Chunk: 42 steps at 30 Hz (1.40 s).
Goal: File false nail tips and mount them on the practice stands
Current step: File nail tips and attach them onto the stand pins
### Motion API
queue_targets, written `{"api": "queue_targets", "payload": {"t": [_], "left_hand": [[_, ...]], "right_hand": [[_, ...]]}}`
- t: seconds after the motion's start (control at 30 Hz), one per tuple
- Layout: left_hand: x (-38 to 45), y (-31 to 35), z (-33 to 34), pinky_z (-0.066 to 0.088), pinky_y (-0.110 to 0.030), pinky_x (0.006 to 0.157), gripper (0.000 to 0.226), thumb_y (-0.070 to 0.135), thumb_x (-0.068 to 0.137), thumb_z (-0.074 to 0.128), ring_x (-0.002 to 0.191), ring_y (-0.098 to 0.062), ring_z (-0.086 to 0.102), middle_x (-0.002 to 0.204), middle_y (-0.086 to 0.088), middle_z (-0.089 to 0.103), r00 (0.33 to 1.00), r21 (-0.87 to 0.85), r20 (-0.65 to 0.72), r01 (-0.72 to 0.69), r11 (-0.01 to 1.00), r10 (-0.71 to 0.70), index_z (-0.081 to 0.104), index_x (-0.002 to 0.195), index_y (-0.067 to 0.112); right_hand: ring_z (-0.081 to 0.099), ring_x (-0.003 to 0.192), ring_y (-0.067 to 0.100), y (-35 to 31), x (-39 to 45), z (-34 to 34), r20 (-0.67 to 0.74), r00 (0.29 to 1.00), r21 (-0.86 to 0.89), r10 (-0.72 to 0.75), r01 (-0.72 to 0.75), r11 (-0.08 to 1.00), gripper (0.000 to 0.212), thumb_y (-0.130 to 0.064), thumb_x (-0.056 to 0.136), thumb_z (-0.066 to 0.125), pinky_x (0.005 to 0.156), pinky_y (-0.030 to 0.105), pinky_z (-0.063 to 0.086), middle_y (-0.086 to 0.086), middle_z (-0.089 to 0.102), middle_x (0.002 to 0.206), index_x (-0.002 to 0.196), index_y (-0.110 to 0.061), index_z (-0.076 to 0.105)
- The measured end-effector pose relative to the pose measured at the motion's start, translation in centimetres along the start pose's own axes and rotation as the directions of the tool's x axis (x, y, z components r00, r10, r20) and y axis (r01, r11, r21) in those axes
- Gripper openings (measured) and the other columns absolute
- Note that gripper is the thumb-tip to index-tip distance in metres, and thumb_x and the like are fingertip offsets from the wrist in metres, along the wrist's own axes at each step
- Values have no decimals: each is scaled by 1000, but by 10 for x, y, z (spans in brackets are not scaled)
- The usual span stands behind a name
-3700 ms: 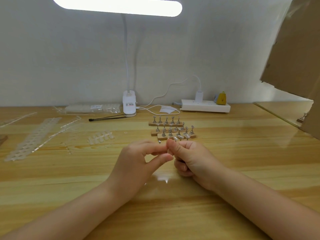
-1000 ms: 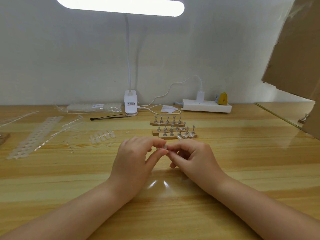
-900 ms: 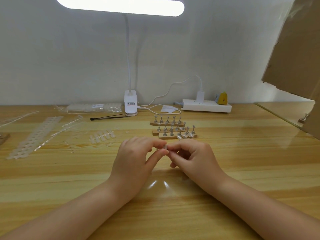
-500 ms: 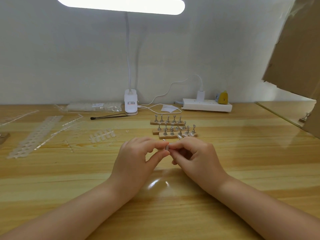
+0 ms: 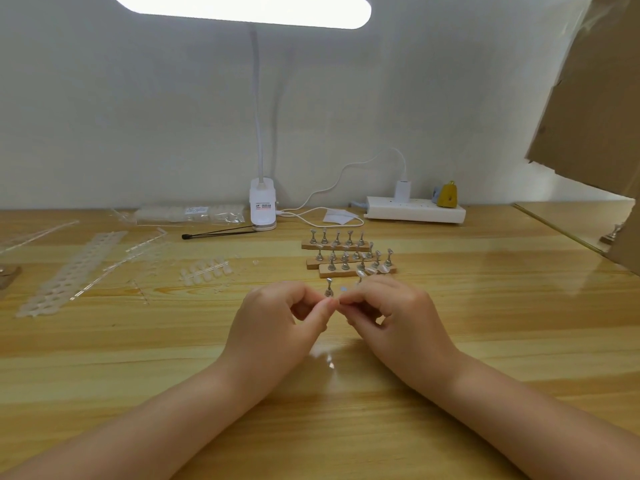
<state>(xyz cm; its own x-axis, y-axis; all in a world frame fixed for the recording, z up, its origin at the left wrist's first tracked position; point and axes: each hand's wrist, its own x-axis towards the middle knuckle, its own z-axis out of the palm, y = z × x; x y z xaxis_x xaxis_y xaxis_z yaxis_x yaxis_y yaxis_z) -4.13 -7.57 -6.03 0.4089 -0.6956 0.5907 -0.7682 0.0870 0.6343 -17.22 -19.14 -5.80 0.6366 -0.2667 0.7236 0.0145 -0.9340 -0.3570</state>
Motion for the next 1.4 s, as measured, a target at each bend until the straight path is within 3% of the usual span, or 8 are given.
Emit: {"api": "queue_targets", "payload": {"t": [0.2,0.4,0.53,0.63,0.77,1.0,1.23,1.4], "left_hand": [[0,-3,0,45,-14,67,19,23,81,73,61,-7,60,59,14,62,999,31,5,-40,999,40,65,65,29],[3,1,-2,44,-15,62,20,57,77,55,66,-5,60,65,18,63,1000,28,-25,-8,1000,9,62,80,39],[5,-6,-2,45,-38,91,38,57,83,53,93,-1,55,98,23,61,993,157,43,101,982,-109,48,114,36],[5,-10,1,25,-34,110,56,49,88,46,121,-5,39,126,23,51,968,272,189,108,956,-163,34,141,33],[4,-10,5,13,-24,103,58,42,90,48,125,-1,32,124,27,52,969,282,211,64,957,-127,28,144,35],[5,-14,8,9,-27,106,66,38,90,51,125,0,19,137,21,45,955,341,246,76,937,-167,19,148,33],[3,-14,8,9,-20,100,61,34,88,54,122,-2,29,127,24,50,974,341,202,25,940,-100,28,143,35],[7,-16,1,25,-27,95,49,31,89,52,111,-10,44,121,15,56,994,449,-4,96,888,-105,40,136,27]], "right_hand": [[47,67,1,2,0,-1,23,995,-48,-95,96,994,5,-2,82,73,60,17,45,2,66,74,86,-4,74],[58,65,6,-1,2,1,22,999,45,49,-50,998,4,-7,83,73,61,18,48,-6,65,73,86,-9,72],[63,63,10,4,4,4,-16,969,166,245,-239,957,5,-10,85,70,58,22,50,-9,64,67,83,-14,68],[66,64,9,12,6,3,33,928,201,371,-370,907,2,-15,86,70,63,30,55,-6,67,68,84,-16,70],[57,59,2,20,7,5,75,883,173,464,-469,866,4,-25,84,73,58,19,46,-6,66,67,81,-22,72],[50,57,6,24,10,8,108,865,79,489,-498,864,8,-30,84,72,61,31,44,0,64,63,83,-24,76],[56,66,0,26,12,10,123,850,-42,513,-512,858,12,-35,86,69,64,21,42,-14,67,69,93,-28,77],[60,74,0,25,10,8,120,858,-114,499,-487,866,13,-32,86,69,70,16,46,-14,71,79,95,-25,77]]}}
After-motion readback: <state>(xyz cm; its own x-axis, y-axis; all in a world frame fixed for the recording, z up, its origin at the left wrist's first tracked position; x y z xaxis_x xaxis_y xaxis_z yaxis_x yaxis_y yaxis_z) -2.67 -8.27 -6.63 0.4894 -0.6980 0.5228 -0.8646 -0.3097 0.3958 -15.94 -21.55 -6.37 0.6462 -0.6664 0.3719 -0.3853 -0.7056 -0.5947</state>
